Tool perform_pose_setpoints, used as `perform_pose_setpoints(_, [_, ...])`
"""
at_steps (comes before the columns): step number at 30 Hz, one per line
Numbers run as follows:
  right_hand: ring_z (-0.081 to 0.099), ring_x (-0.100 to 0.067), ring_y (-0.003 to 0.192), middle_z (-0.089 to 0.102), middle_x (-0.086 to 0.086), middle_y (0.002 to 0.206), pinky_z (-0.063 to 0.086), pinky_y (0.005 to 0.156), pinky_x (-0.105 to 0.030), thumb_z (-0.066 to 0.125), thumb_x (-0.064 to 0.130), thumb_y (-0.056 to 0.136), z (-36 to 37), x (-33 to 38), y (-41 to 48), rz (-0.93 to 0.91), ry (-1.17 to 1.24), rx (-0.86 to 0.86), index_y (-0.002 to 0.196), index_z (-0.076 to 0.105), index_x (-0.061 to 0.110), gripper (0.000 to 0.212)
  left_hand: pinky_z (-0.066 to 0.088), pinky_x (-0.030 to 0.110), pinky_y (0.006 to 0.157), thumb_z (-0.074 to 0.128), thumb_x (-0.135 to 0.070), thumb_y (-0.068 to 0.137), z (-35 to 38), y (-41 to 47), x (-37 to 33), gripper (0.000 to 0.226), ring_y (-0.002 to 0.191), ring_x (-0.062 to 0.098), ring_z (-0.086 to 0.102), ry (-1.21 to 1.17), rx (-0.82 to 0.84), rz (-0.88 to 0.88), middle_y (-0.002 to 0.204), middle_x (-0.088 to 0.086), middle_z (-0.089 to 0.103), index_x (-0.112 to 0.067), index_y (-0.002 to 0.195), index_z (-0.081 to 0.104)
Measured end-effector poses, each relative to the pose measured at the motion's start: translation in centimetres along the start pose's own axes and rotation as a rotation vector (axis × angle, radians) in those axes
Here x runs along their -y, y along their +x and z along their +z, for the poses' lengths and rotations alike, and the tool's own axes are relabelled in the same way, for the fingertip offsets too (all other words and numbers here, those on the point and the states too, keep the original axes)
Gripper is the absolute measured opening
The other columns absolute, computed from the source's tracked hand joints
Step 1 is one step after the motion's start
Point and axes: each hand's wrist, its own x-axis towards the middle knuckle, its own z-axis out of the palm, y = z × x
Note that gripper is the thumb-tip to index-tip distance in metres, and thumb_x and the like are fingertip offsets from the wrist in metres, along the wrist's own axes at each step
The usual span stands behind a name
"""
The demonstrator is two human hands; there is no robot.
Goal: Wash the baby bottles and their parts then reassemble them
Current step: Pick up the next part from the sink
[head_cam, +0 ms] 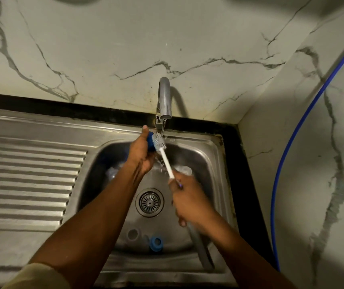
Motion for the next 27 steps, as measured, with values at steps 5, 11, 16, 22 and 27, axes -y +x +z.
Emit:
perform_pose_setpoints(5, [0.049, -0.012, 0.053, 0.05, 0.003, 0.065, 0.043, 0.046, -0.028, 0.038, 0.025, 0.106, -0.6, 0.6, 2.1, 0.013, 0.099, -0.084, 0.138, 0.053, 0.032, 0.036, 0.06, 0.036, 0.078, 0.061, -0.033, 0.097, 0.7, -0.7, 0.0, 0.047, 0.092, 0.026, 0.068, -0.005, 0.043, -0.058, 0.111, 0.018, 0.065, -0.002, 0.131, 0.052])
perform_pose_setpoints(11, [0.049, -0.009, 0.045, 0.052, 0.003, 0.068, 0.042, 0.039, -0.025, 0.038, 0.024, 0.106, -0.4, 0.5, -0.5, -0.023, 0.018, -0.005, 0.14, 0.046, 0.04, 0.039, 0.056, 0.038, 0.067, 0.048, -0.04, 0.104, 0.4, 0.7, -0.9, 0.037, 0.085, 0.025, 0.067, 0.067, -0.093, -0.041, 0.101, 0.016, 0.067, -0.008, 0.124, 0.055])
perform_pose_setpoints(16, [0.05, -0.004, 0.042, 0.051, 0.0, 0.071, 0.043, 0.037, -0.023, 0.038, 0.023, 0.106, -1.0, 1.0, 2.1, -0.051, -0.002, -0.103, 0.128, 0.053, 0.033, 0.028, 0.053, 0.041, 0.086, 0.038, -0.032, 0.107, 1.4, -0.2, 0.6, 0.035, 0.089, 0.027, 0.064, 0.115, -0.038, -0.105, 0.103, 0.02, 0.066, -0.003, 0.117, 0.055])
perform_pose_setpoints(22, [0.054, -0.011, 0.047, 0.053, 0.002, 0.072, 0.047, 0.039, -0.027, 0.038, 0.027, 0.106, -0.6, 0.8, 0.8, -0.033, -0.047, -0.054, 0.14, 0.048, 0.037, 0.037, 0.055, 0.035, 0.081, 0.065, -0.052, 0.089, 0.5, 0.2, -1.0, 0.055, 0.079, 0.022, 0.066, -0.023, 0.07, -0.143, 0.092, 0.013, 0.069, -0.005, 0.116, 0.063])
perform_pose_setpoints(27, [0.05, -0.01, 0.044, 0.048, 0.007, 0.068, 0.043, 0.04, -0.025, 0.037, 0.026, 0.106, -0.9, 1.8, 1.2, -0.008, 0.021, -0.019, 0.14, 0.049, 0.036, 0.037, 0.056, 0.035, 0.085, 0.074, -0.022, 0.087, 0.8, 0.5, -1.4, 0.025, 0.083, 0.021, 0.064, -0.057, 0.09, -0.128, 0.095, 0.01, 0.065, -0.007, 0.105, 0.066])
